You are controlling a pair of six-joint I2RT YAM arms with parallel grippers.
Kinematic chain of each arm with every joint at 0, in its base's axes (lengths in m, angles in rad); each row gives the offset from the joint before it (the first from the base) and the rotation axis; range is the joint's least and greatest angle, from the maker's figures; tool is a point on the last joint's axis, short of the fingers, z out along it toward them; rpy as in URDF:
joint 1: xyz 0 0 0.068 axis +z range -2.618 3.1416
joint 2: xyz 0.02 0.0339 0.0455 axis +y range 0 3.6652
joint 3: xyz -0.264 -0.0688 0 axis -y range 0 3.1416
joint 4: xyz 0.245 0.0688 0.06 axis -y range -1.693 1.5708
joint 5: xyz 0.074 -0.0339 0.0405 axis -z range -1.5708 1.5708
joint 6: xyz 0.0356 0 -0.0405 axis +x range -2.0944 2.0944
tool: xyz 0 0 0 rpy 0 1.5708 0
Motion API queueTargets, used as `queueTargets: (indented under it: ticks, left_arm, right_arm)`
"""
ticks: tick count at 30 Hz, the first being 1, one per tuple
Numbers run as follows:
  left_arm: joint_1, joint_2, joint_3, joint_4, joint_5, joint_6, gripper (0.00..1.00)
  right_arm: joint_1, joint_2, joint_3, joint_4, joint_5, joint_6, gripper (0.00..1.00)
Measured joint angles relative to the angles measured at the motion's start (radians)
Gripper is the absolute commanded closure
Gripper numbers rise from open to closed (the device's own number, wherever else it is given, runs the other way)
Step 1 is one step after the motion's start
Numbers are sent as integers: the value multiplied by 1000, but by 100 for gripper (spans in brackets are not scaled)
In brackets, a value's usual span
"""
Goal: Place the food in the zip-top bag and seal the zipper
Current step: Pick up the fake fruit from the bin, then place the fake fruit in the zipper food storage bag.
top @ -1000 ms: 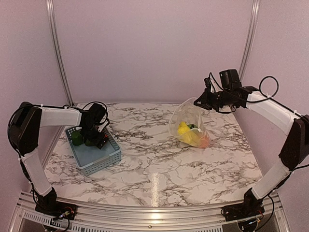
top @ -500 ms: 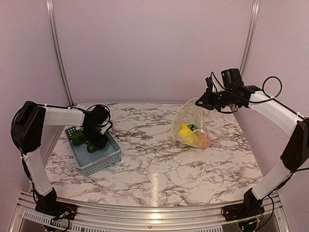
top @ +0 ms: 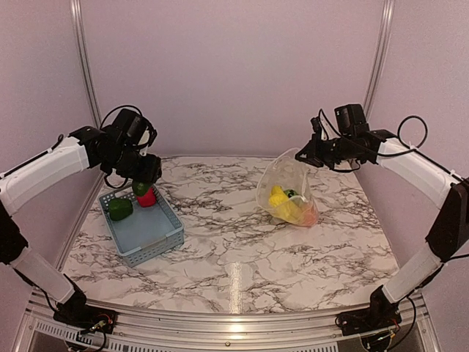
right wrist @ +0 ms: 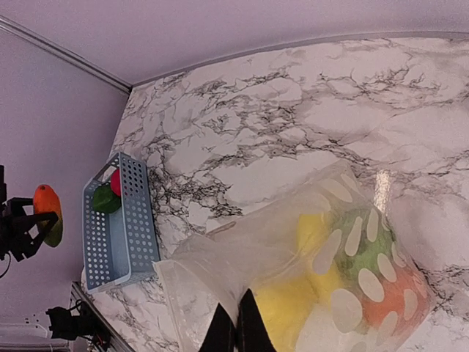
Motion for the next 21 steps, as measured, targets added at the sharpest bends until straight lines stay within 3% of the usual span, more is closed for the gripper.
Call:
queueTargets:
  ticks: [7, 14, 21]
  left_arm:
    - [-131, -60, 100, 325, 237, -218, 50]
    - [-191, 109, 102, 743, 487, -499, 53]
    - [-285, 347, 241, 790, 601, -623, 59]
  right_arm:
    - [35, 54, 20, 9, -4, 1, 100]
    - [57, 101, 70, 20, -8, 15, 100]
    - [71, 105, 93, 35, -8, 32, 100]
